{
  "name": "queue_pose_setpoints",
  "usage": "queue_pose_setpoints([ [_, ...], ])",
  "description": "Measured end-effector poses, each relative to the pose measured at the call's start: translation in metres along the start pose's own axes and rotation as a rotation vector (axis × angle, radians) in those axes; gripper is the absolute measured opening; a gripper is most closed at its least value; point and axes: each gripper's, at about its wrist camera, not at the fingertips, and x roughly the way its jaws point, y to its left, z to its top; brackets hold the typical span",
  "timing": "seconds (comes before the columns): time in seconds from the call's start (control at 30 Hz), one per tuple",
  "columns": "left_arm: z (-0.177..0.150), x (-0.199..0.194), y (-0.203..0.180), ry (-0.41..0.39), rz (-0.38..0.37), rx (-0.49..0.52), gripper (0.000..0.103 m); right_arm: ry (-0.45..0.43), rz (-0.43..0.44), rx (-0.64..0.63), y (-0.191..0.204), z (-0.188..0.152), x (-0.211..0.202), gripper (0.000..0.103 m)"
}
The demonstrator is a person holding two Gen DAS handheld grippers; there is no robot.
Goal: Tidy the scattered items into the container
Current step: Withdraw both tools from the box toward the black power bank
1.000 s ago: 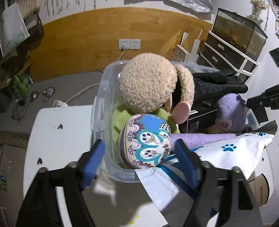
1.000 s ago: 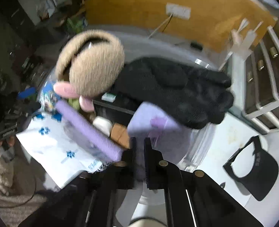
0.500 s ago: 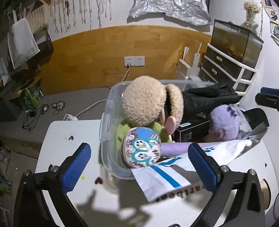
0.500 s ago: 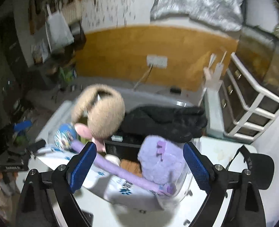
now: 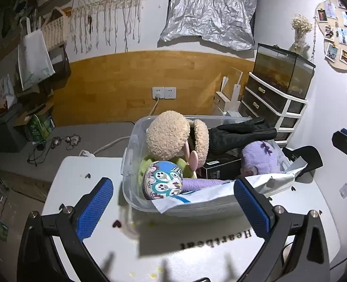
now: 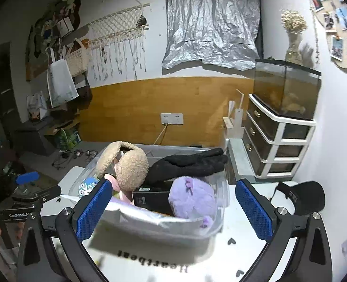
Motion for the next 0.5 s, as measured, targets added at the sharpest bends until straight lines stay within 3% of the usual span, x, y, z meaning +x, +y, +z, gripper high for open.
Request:
queue_pose_setpoints([
  [0.17, -0.009, -0.015, -0.003, -0.016, -0.014, 0.014, 0.103, -0.038, -0.019, 0.030, 0.003, -0.014, -0.016, 0.103],
  [0.5, -0.036, -0.034, 0.001, -0.017, -0.026, -0.002, 0.103, 0.023, -0.074, -0.021, 0.020, -0.051, -0.030, 0.103],
])
